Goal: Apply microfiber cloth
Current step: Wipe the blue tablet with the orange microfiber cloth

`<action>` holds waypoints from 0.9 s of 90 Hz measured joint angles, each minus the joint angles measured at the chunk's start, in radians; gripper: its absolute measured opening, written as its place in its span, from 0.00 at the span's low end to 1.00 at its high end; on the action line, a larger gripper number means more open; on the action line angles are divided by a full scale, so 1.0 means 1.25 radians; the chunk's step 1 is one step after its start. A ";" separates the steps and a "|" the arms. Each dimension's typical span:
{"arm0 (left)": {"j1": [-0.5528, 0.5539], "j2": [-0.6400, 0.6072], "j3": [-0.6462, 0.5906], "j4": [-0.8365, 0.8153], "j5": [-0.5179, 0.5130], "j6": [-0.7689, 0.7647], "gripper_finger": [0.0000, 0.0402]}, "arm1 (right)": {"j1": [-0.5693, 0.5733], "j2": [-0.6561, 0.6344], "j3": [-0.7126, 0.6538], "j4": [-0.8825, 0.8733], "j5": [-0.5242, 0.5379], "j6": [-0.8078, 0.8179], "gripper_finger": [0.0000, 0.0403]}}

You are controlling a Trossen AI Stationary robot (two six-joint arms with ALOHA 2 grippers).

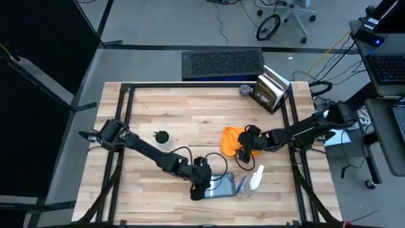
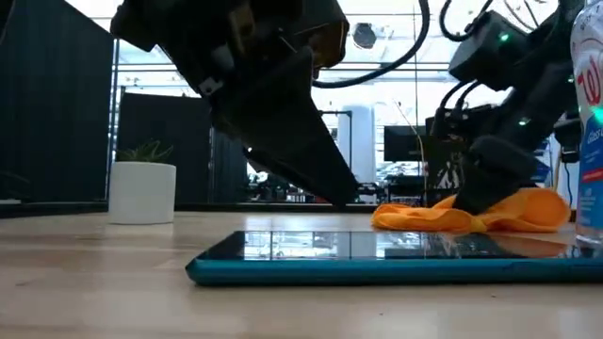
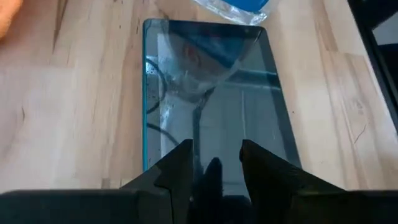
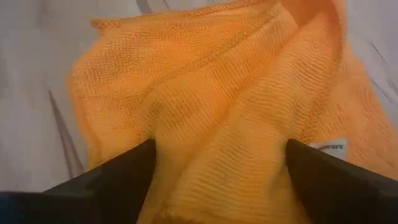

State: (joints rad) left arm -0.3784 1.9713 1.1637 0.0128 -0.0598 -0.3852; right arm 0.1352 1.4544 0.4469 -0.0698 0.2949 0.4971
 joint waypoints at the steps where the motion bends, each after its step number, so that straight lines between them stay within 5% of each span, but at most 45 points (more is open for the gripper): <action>1: 0.000 0.000 0.000 -0.001 0.000 0.000 0.29 | -0.002 0.000 0.000 0.000 -0.001 0.000 0.71; 31: -0.018 -0.013 0.000 -0.017 -0.006 -0.023 0.29 | -0.081 -0.046 0.024 -0.049 -0.021 -0.132 0.05; 81: -0.065 -0.019 -0.001 -0.069 -0.047 -0.065 0.29 | -0.133 -0.055 0.467 -0.398 -0.010 -0.309 0.03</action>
State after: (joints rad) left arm -0.4599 1.9480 1.1629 -0.0735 -0.1187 -0.4664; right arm -0.0313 1.3853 1.0301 -0.5675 0.2821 0.1109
